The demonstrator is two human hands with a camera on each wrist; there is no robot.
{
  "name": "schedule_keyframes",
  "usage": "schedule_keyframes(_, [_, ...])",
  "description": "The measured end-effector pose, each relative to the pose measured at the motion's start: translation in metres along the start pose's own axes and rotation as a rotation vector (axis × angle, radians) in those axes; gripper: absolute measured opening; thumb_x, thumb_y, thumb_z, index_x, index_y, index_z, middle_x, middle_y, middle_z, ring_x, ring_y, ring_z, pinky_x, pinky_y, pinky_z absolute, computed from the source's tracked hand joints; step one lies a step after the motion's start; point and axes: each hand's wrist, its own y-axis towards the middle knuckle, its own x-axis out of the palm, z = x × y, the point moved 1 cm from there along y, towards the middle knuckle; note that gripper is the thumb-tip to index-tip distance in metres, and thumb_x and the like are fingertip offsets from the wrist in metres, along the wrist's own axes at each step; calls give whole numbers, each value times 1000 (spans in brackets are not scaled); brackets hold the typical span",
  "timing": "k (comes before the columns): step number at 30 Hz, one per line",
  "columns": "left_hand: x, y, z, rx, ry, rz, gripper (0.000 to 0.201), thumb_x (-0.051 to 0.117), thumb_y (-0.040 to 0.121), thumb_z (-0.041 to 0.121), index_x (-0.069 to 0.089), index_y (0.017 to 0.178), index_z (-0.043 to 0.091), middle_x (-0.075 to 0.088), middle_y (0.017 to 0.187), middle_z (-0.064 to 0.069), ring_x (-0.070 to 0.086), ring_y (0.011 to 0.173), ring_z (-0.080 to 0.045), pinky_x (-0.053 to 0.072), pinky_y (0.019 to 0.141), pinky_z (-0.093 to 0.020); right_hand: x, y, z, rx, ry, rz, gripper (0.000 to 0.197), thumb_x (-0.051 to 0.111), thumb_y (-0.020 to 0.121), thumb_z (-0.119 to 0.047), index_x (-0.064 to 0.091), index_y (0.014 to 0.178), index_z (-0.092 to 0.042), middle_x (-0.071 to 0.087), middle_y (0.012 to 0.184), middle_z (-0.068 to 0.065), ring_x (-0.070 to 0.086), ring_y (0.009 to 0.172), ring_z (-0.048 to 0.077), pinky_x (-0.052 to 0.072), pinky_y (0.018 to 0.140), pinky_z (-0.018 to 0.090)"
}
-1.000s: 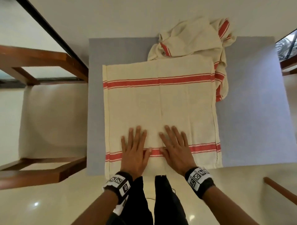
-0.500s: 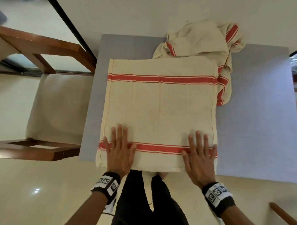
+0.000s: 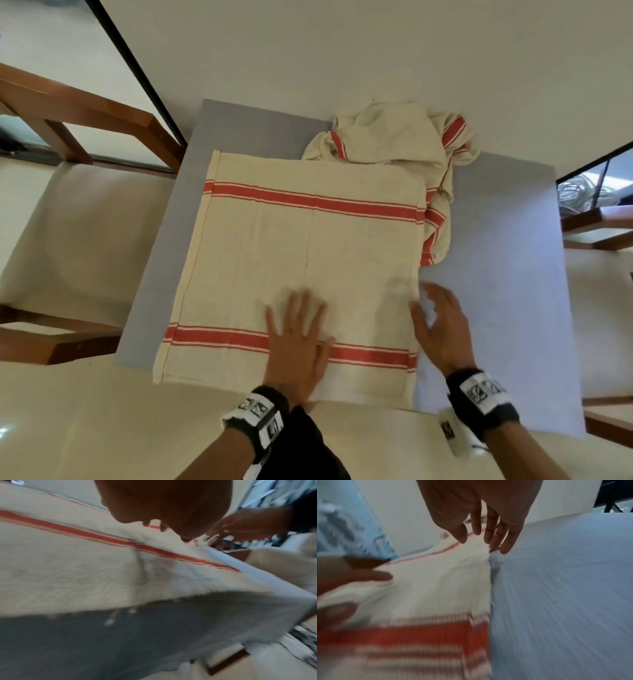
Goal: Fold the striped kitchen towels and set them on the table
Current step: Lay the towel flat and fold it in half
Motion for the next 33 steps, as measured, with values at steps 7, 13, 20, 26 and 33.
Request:
schedule_keyframes(7, [54, -20, 123, 481, 55, -456, 82, 75, 62, 71, 55, 135, 39, 62, 122, 1, 61, 106, -20, 46, 97, -39, -47, 150, -69, 119, 199, 128, 33, 67, 98, -35, 64, 125, -15, 71, 116, 3, 68, 104, 21, 55, 91, 32])
schedule_keyframes(13, [56, -10, 126, 319, 17, -462, 109, 87, 53, 20, 37, 150, 26, 43, 147, -16, 44, 132, -39, 42, 111, -53, -33, 224, -64, 406, 380, -45, 36, 78, 82, -47, 70, 96, -15, 74, 98, 10, 72, 89, 27, 63, 86, 44])
schedule_keyframes(20, [53, -3, 125, 439, -15, -323, 66, 85, 73, 31, 52, 129, 24, 55, 130, -11, 53, 115, -31, 46, 96, -44, -26, 238, -63, 392, 263, -205, 12, 70, 86, -26, 61, 81, -19, 67, 85, 11, 66, 89, 31, 61, 85, 45])
schedule_keyframes(26, [41, 1, 117, 12, -667, -252, 14, 67, 96, 25, 65, 108, 18, 68, 109, -4, 62, 98, -23, 49, 85, -36, -29, 243, -65, 498, 334, -248, 21, 75, 94, -28, 59, 91, -15, 59, 86, 2, 61, 72, 15, 58, 62, 32])
schedule_keyframes(33, [11, -20, 81, -537, -1143, 110, 20, 77, 90, 43, 76, 106, 32, 72, 81, 14, 67, 79, -11, 48, 74, -23, -32, 257, -47, 479, 212, -312, 29, 85, 82, -37, 63, 87, -19, 61, 84, 3, 58, 68, 17, 53, 59, 32])
